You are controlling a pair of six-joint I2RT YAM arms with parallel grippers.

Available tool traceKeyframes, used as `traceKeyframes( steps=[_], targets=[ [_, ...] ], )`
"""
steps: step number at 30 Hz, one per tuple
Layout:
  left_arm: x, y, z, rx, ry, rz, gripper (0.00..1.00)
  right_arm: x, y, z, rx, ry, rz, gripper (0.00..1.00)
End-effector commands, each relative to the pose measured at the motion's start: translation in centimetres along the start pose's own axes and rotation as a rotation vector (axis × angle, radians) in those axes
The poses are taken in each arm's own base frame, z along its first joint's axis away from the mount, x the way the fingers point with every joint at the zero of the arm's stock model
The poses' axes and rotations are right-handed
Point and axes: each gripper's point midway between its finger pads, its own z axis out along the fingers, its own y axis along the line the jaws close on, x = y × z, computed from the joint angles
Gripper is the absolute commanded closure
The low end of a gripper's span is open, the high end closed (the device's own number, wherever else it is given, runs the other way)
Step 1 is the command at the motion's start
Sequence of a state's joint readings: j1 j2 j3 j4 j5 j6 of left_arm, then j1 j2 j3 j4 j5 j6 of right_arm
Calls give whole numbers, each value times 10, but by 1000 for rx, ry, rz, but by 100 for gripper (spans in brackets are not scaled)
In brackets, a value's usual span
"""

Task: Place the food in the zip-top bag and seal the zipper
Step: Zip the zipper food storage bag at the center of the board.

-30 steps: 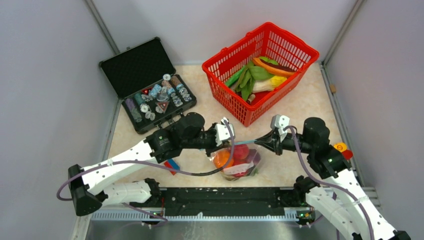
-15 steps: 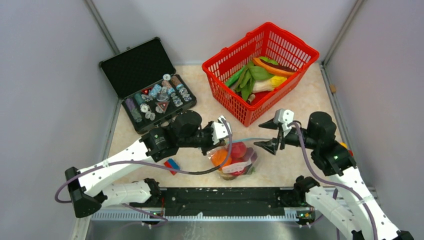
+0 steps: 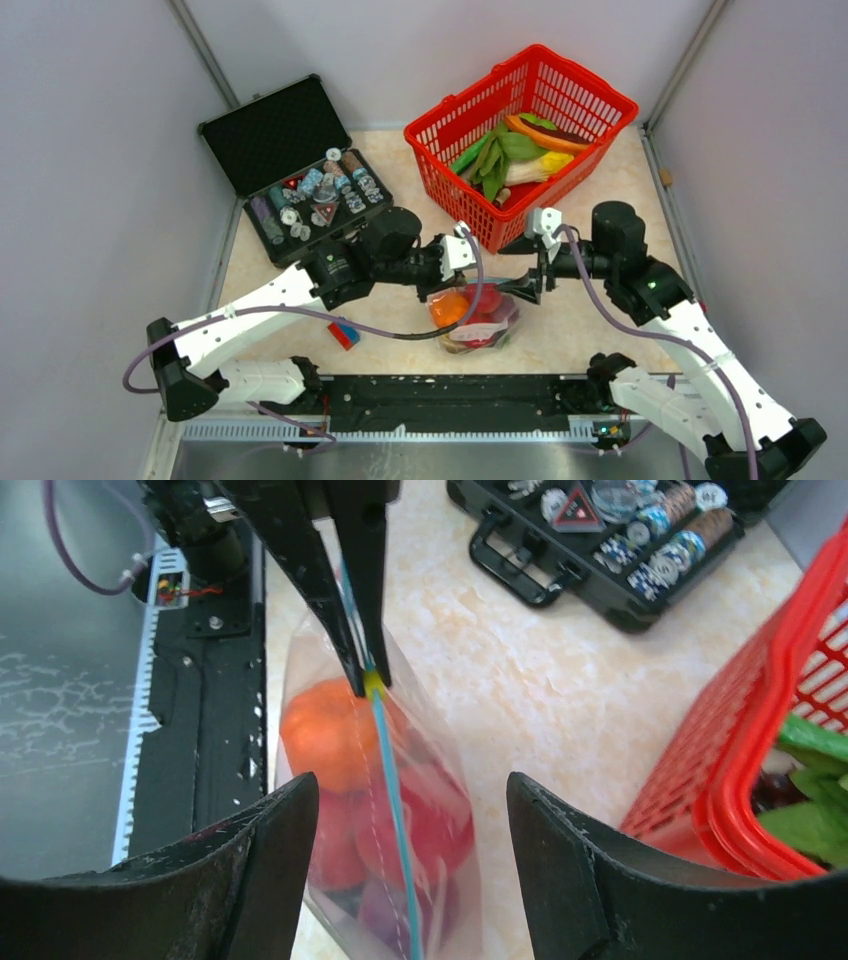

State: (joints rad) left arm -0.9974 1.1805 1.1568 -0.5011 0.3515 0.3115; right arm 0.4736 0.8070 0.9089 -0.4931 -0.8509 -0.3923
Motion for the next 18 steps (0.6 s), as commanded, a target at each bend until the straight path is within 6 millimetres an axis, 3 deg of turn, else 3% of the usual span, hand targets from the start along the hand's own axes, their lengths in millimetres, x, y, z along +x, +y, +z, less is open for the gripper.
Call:
traceKeyframes(
  steps=[1, 8, 14, 18],
  targets=[
    [-37, 5, -4, 0, -108, 44, 100, -17, 12, 11, -63, -77, -44, 32],
    [-39, 4, -3, 6, -115, 43, 100, 8, 17, 38, -110, 38, -21, 38],
    [-34, 6, -4, -11, -103, 41, 100, 25, 17, 49, -108, 89, -19, 63],
    [-29, 5, -7, -19, -100, 38, 100, 22, 18, 48, -102, 63, -26, 82]
  ],
)
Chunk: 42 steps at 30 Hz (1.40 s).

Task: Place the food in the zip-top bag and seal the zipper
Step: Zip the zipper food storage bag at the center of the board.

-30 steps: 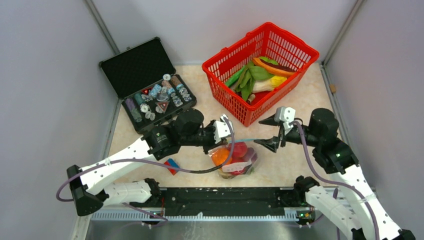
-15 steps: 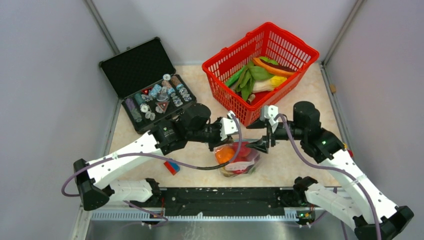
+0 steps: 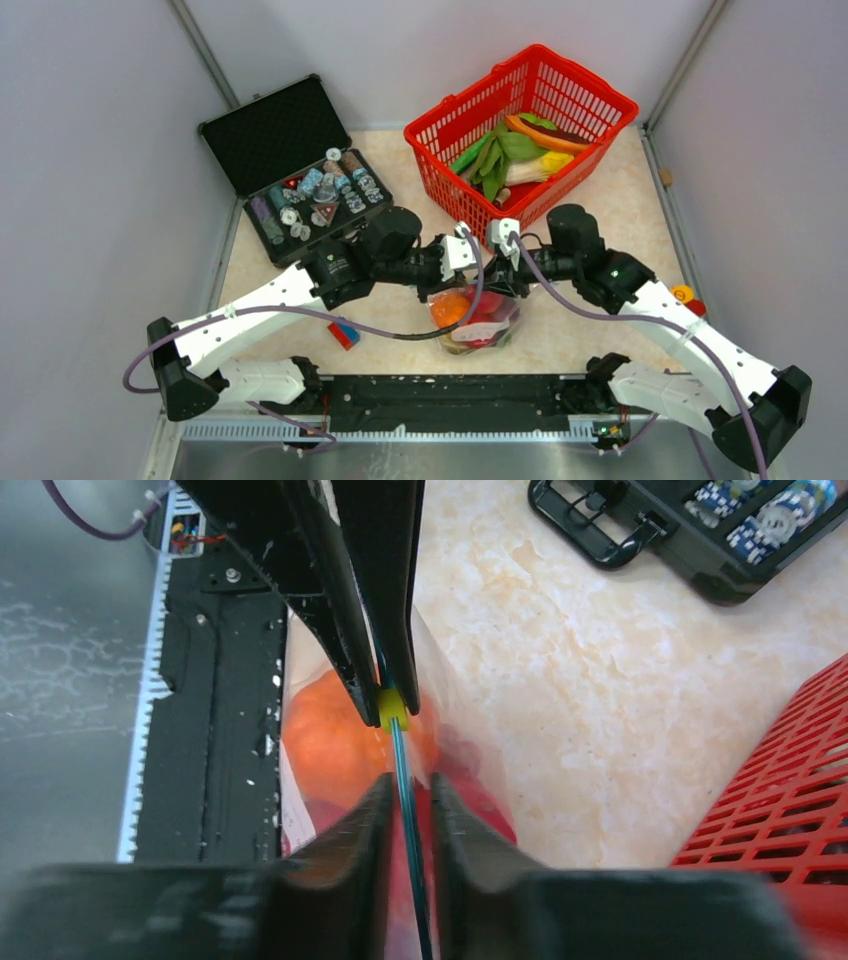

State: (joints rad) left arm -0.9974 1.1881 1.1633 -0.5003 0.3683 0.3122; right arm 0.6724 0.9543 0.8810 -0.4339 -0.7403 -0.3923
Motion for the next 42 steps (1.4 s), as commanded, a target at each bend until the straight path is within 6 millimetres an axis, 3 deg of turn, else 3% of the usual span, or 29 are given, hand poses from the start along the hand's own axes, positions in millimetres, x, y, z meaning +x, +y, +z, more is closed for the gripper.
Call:
traceKeyframes(
  steps=[1, 4, 20, 27, 34, 38, 42],
  targets=[
    [-25, 6, -9, -38, -92, 38, 100, -8, -1, -1, 20, -43, -51, 91],
    [-21, 7, -11, -53, -93, 38, 100, -4, 0, -1, 32, -42, -47, 100],
    [40, 13, -38, -196, -15, -22, 100, 12, -14, -16, 190, -8, -50, 100],
    [75, 21, -55, -298, 83, -68, 100, 14, -17, -17, 211, -6, -59, 100],
    [77, 28, -69, -382, 63, -81, 100, 15, -15, -16, 201, -7, -56, 100],
    [75, 28, -67, -379, 64, -91, 90, 13, -14, -15, 193, -20, -49, 100],
    [68, 31, -64, -392, 29, -121, 39, 9, -15, -13, 198, -52, -40, 100]
  ],
)
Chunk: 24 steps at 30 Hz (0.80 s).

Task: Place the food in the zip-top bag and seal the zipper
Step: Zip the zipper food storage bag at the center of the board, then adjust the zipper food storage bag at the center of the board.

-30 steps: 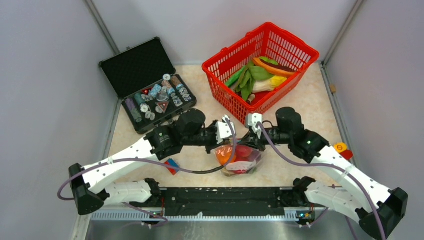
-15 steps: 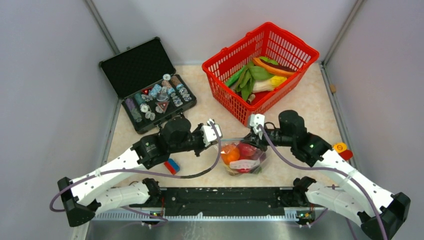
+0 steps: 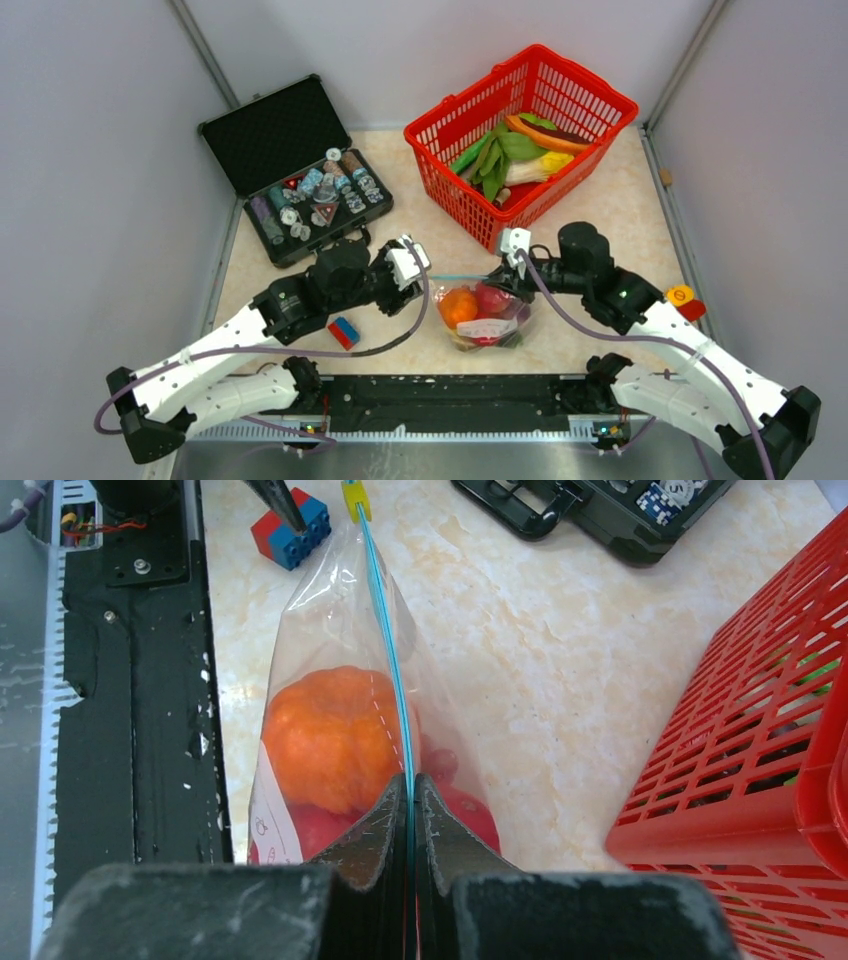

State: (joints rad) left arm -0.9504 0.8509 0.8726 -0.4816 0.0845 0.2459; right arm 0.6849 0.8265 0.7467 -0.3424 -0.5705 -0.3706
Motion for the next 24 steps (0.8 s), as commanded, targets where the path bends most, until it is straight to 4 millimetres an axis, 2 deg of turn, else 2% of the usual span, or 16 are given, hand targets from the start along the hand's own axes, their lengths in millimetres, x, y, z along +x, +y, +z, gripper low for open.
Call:
traceKeyframes(
  steps=[1, 4, 5, 6, 11, 14, 19, 24],
  targets=[
    [1, 9, -1, -62, -6, -61, 29, -12, -4, -1, 30, -64, 6, 100],
    [-12, 13, -1, -90, -91, -89, 14, -13, -1, 4, 12, -88, 25, 100],
    [-16, 15, -3, -106, -120, -102, 3, -12, -2, 5, 14, -88, 33, 100],
    [-20, 16, -5, -113, -154, -115, 2, -12, -3, 6, 18, -89, 39, 100],
    [-38, 29, -22, -208, -326, -177, 1, -8, -11, 10, 64, -92, 65, 98],
    [-45, 34, -32, -244, -411, -203, 1, -12, -15, 11, 80, -108, 68, 84],
    [-41, 42, -40, -294, -421, -229, 1, -24, -32, 7, 179, -146, 90, 55],
    [-40, 46, -40, -321, -421, -245, 1, -43, -53, -15, 340, -227, 96, 48]
  ],
)
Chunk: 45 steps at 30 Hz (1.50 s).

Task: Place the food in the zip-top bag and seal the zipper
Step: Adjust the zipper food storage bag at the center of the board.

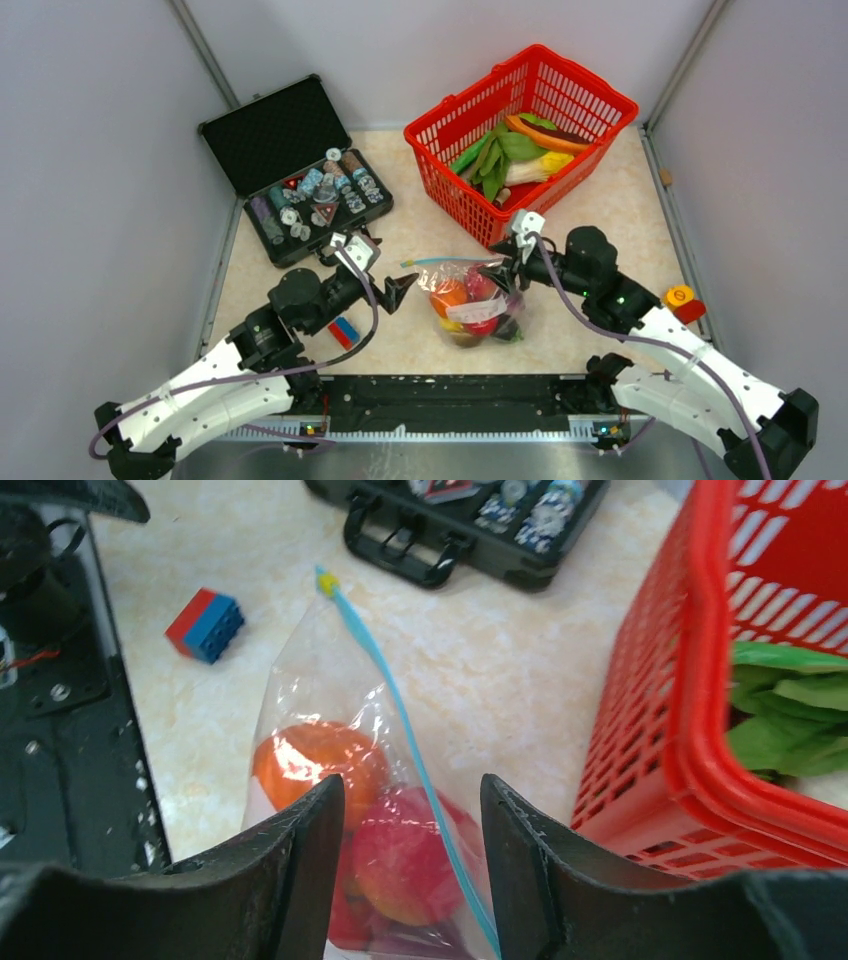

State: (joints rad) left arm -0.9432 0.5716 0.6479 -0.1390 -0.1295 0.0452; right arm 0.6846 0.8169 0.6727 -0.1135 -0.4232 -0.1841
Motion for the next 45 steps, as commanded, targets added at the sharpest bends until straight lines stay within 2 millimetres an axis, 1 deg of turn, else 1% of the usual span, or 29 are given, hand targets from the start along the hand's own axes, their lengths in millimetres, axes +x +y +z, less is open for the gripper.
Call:
traceKeyframes(
  steps=[1, 4, 5, 7, 9, 10, 12, 13, 14, 16, 18, 19, 20, 21, 23, 25, 28, 30, 31, 32, 33, 35, 37, 38, 40, 42, 44, 45],
  targets=[
    [-13, 8, 3, -54, -59, -39, 1, -42, -25, -19, 177, -166, -11, 47],
    [-12, 11, 4, -71, -59, -38, 1, -56, -31, -36, 253, -260, -24, 40],
    [-13, 12, 5, -79, -58, -39, 1, -61, -33, -45, 283, -298, -27, 38],
    [-13, 18, 6, -112, -58, -52, 1, -65, -40, -58, 355, -347, -16, 37],
    [-10, 29, 6, -190, -53, -90, 1, -63, -51, -73, 449, -382, 16, 37],
    [-8, 40, 5, -258, -45, -107, 1, -60, -58, -81, 512, -394, 43, 37],
    [-4, 48, 5, -308, -33, -114, 1, -54, -67, -94, 596, -430, 97, 35],
    [-3, 49, 6, -309, -28, -115, 1, -49, -67, -96, 603, -446, 126, 34],
    [-3, 47, 8, -295, -26, -116, 1, -50, -61, -97, 577, -459, 117, 34],
    [-4, 43, 9, -268, -28, -122, 1, -49, -43, -92, 477, -455, 99, 34],
    [-3, 44, 11, -276, -25, -135, 1, -44, -16, -81, 313, -408, 59, 33],
    [-2, 46, 11, -286, -21, -141, 1, -38, -3, -75, 236, -374, 37, 32],
    [0, 48, 12, -299, -15, -149, 1, -32, 4, -68, 187, -340, 17, 31],
    [1, 51, 13, -308, -10, -157, 1, -19, 6, -61, 162, -285, 39, 31],
    [5, 54, 16, -320, 6, -176, 1, 3, 1, -42, 161, -177, 140, 31],
    [8, 55, 19, -323, 23, -190, 1, 23, -10, -26, 197, -64, 181, 31],
    [14, 56, 21, -323, 40, -193, 1, 50, -30, -13, 281, 49, 198, 31],
    [16, 58, 19, -329, 44, -189, 1, 57, -39, -11, 333, 49, 198, 30],
    [17, 59, 18, -333, 51, -185, 1, 56, -45, -12, 370, 24, 206, 29],
    [17, 61, 17, -338, 57, -183, 1, 52, -50, -15, 409, -15, 227, 27],
    [18, 63, 15, -345, 63, -181, 1, 55, -62, -20, 489, -42, 245, 25],
    [21, 66, 14, -360, 74, -184, 1, 51, -78, -33, 604, -90, 264, 25],
    [24, 70, 13, -374, 78, -192, 1, 49, -96, -53, 757, -104, 318, 25],
    [27, 71, 13, -378, 82, -197, 1, 47, -100, -61, 800, -108, 333, 25],
    [31, 73, 13, -388, 89, -208, 1, 37, -103, -78, 848, -156, 342, 24],
    [33, 75, 14, -395, 93, -220, 1, 29, -100, -88, 849, -212, 346, 23],
    [35, 77, 17, -395, 102, -233, 1, 24, -97, -98, 855, -269, 364, 18],
    [35, 79, 17, -400, 105, -239, 1, 25, -98, -105, 879, -285, 379, 16]
  ],
)
